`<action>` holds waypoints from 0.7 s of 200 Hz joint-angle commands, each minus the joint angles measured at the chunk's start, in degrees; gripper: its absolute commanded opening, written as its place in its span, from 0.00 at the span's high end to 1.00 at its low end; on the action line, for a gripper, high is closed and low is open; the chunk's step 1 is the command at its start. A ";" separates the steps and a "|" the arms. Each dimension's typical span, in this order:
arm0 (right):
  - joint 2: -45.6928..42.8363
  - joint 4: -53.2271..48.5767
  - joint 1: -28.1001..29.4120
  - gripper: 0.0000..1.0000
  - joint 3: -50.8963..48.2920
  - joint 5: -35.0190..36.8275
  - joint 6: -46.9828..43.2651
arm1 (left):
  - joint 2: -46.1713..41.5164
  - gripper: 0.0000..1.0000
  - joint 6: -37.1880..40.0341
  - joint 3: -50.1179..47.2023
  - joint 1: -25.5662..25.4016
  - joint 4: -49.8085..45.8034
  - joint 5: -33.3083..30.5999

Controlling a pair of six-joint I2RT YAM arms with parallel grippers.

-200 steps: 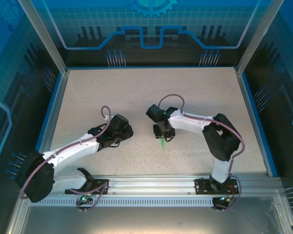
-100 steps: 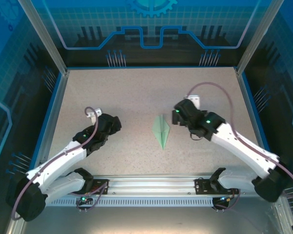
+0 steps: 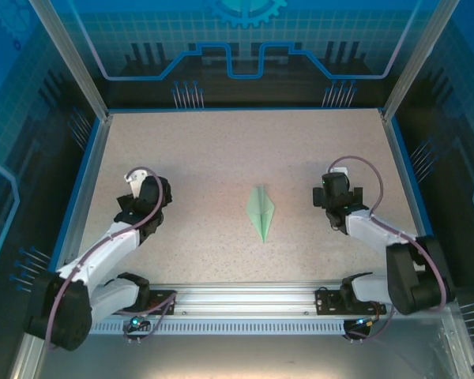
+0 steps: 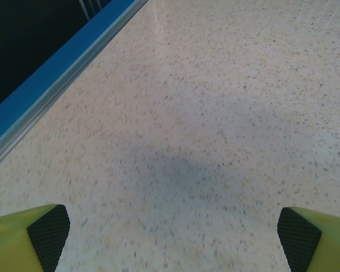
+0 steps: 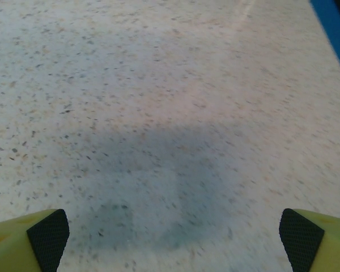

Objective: Fold a paper plane with a square sheet of paper (pick it up from the middle)
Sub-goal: Reset both arms

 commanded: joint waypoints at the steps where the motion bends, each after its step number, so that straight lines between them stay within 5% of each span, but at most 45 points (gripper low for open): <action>1: 2.43 19.43 -2.05 0.00 -1.09 -8.61 -7.66 | 3.88 0.02 9.28 -3.29 2.76 12.70 4.87; 37: 8.45 35.04 -3.06 0.01 -3.80 -14.60 -11.05 | 10.36 0.02 16.20 -6.79 4.38 31.13 12.48; 89: 10.94 45.43 -5.68 0.01 -8.62 -23.00 -11.07 | 19.20 0.02 21.86 -10.16 6.95 53.15 22.58; 99: 9.57 39.57 -6.51 0.01 -7.08 -23.68 -9.72 | 22.35 0.02 22.28 -12.34 7.40 61.12 23.95; 120: 10.30 40.88 -6.91 0.01 -6.93 -23.56 -9.27 | 25.76 0.02 21.21 -12.13 10.08 63.69 29.65; 131: 10.13 40.05 -7.20 0.01 -6.67 -23.59 -8.90 | 23.96 0.02 18.88 -7.44 12.26 51.48 32.60; 140: 10.06 39.62 -7.35 0.01 -6.61 -23.55 -8.61 | 24.78 0.01 18.60 -8.76 13.48 55.22 34.75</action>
